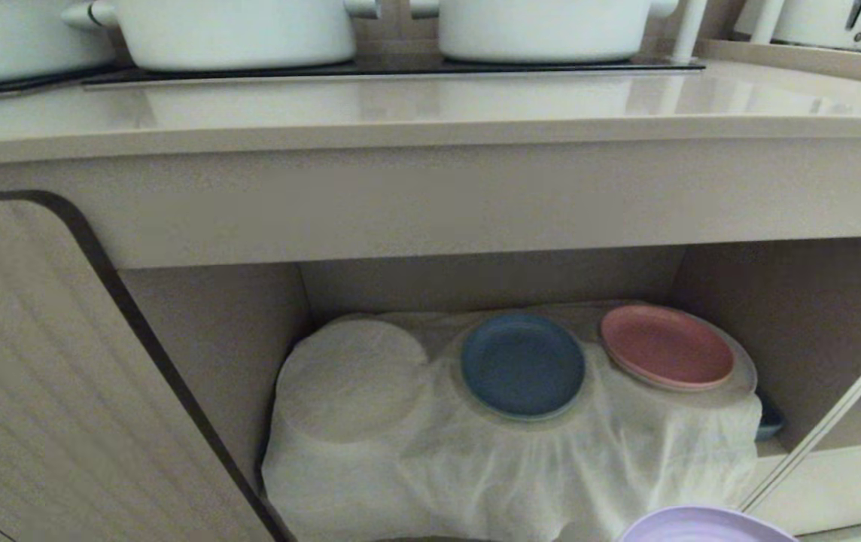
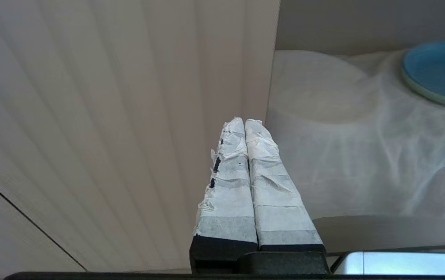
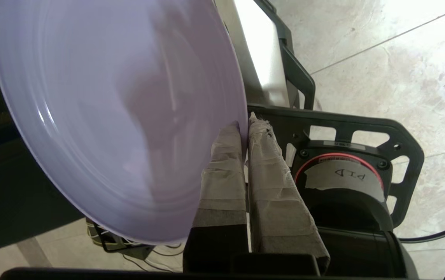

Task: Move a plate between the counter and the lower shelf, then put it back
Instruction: Put the plate in the cupboard

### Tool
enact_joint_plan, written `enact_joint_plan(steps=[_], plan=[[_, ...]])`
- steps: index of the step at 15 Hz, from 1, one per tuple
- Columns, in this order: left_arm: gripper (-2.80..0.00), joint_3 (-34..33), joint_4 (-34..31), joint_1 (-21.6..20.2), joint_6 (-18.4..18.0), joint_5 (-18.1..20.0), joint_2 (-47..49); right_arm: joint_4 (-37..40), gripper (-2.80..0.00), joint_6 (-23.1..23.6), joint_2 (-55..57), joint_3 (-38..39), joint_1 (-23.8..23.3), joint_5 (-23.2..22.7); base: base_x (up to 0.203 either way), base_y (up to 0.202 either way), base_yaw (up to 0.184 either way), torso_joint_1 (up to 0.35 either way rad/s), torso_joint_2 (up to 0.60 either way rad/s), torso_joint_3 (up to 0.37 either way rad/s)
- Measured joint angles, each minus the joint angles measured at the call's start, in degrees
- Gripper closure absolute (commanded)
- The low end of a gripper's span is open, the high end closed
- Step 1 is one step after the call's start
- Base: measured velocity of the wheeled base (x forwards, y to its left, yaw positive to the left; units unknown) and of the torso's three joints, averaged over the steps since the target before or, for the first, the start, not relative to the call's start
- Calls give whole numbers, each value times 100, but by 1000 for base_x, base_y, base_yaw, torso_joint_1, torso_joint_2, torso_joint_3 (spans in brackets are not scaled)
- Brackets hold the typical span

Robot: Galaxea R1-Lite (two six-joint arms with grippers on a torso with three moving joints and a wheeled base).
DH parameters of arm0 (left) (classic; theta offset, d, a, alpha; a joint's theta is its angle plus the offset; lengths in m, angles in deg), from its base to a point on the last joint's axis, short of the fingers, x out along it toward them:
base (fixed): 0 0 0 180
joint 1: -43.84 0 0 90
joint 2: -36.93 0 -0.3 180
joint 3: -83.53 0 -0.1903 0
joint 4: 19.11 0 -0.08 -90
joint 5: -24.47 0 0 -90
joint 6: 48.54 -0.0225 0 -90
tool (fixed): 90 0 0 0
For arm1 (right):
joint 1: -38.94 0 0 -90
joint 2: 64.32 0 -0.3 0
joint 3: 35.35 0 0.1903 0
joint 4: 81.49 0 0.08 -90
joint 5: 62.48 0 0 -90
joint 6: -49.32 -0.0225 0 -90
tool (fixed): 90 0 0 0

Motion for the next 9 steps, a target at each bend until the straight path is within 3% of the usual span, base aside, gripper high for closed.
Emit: enact_joint_plan(steps=[9], plan=[[0, 0, 0, 0, 0, 1, 0, -11, 0, 2, 0, 16, 2, -18, 0, 0, 0, -1, 11, 33]])
